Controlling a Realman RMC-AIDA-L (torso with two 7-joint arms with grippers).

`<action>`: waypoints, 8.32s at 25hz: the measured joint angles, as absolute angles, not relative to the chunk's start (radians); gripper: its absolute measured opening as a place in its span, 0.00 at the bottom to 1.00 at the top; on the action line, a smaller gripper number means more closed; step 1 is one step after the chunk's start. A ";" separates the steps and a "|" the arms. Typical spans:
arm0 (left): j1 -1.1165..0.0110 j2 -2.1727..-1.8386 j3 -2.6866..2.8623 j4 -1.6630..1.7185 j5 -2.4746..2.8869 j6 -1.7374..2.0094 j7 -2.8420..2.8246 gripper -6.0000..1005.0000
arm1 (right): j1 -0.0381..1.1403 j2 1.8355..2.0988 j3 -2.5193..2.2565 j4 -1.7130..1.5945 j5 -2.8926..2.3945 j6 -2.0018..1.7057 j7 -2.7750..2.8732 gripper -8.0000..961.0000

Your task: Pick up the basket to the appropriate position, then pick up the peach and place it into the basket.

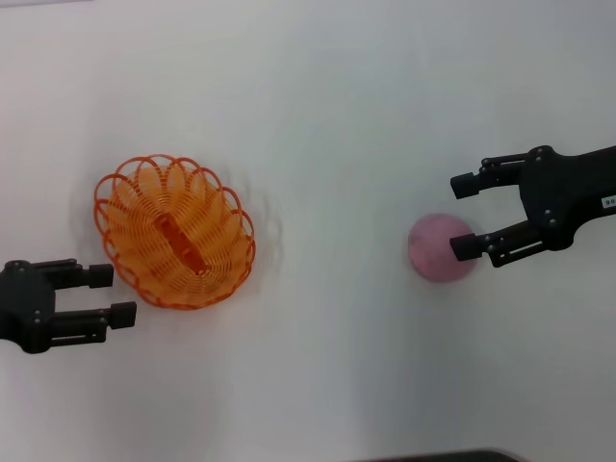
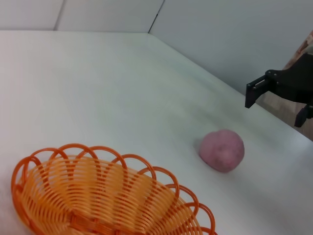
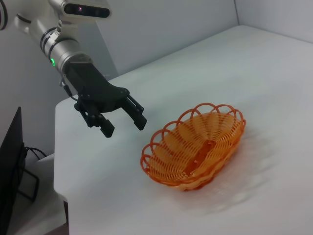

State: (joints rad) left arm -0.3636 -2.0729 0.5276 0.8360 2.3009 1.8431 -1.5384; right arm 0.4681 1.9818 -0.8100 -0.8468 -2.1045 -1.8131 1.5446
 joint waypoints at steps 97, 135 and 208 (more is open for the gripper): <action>-0.407 -2.160 0.443 1.104 2.386 1.473 -2.204 0.60 | 0.560 2.058 -0.759 -0.842 -2.065 -1.615 1.581 0.95; -0.284 -2.161 0.397 0.954 2.356 1.878 -1.453 0.65 | 0.753 2.092 -1.332 -1.052 -2.640 -1.674 2.187 0.84; -0.364 -2.140 0.398 0.974 2.382 1.846 -1.546 0.65 | 0.503 1.985 -1.071 -0.871 -2.029 -1.529 1.716 0.97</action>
State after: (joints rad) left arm -0.3636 -2.1402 0.3983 0.9742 2.3816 1.8458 -1.5460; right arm 0.5026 1.9849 -1.0709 -0.8706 -2.0295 -1.5289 1.7163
